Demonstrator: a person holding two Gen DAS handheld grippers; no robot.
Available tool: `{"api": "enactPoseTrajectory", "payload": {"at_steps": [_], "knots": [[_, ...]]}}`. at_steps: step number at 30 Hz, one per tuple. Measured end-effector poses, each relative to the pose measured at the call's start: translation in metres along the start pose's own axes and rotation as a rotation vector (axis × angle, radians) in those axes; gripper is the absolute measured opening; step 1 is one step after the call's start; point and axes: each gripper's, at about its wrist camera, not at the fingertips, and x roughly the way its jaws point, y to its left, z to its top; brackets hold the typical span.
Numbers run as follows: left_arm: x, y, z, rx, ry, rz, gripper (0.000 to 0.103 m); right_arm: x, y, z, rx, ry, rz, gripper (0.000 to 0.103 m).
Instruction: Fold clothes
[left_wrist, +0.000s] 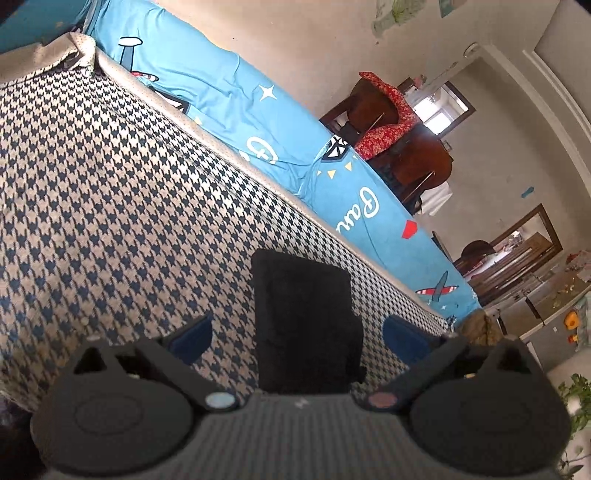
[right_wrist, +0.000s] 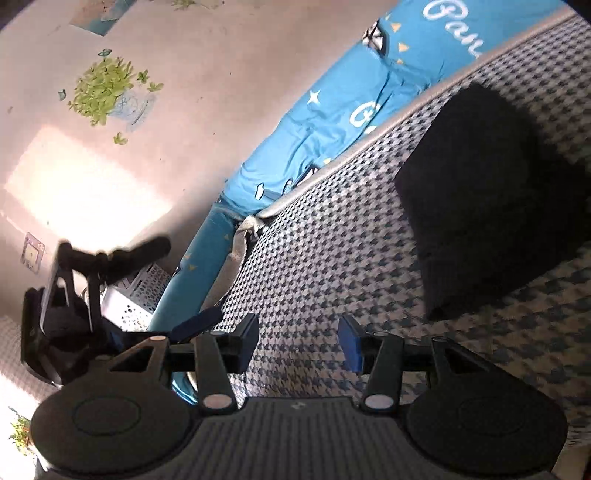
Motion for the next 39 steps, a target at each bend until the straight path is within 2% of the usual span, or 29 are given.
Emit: {"api": "enactPoseTrajectory", "payload": {"at_steps": [7, 12, 16, 19, 21, 24, 27, 33, 39], "knots": [[-0.021, -0.008, 0.005, 0.04, -0.015, -0.007, 0.103, -0.083, 0.009, 0.042, -0.066, -0.203, -0.134, 0.049], [-0.035, -0.017, 0.014, 0.087, -0.024, -0.006, 0.103, -0.149, 0.024, 0.074, -0.106, -0.393, -0.276, 0.051], [-0.046, -0.022, 0.027, 0.128, -0.032, -0.009, 0.103, -0.188, 0.039, 0.091, -0.135, -0.55, -0.403, 0.059], [-0.055, -0.022, 0.035, 0.138, -0.042, -0.008, 0.103, -0.209, 0.046, 0.099, -0.151, -0.616, -0.499, 0.06], [-0.059, -0.022, 0.039, 0.143, -0.049, -0.008, 0.103, -0.214, 0.047, 0.104, -0.149, -0.616, -0.565, 0.061], [-0.062, -0.022, 0.041, 0.154, -0.05, -0.01, 0.103, -0.215, 0.041, 0.105, -0.123, -0.597, -0.581, 0.062], [-0.054, -0.023, 0.034, 0.173, -0.024, -0.005, 0.103, -0.202, 0.032, 0.1, -0.103, -0.539, -0.591, 0.066], [-0.005, -0.023, 0.009, 0.227, 0.073, 0.036, 0.103, -0.144, 0.005, 0.084, -0.147, -0.349, -0.588, 0.067], [0.051, -0.015, -0.012, 0.226, 0.16, 0.037, 0.103, -0.095, -0.022, 0.071, -0.217, -0.238, -0.556, 0.063]]}}
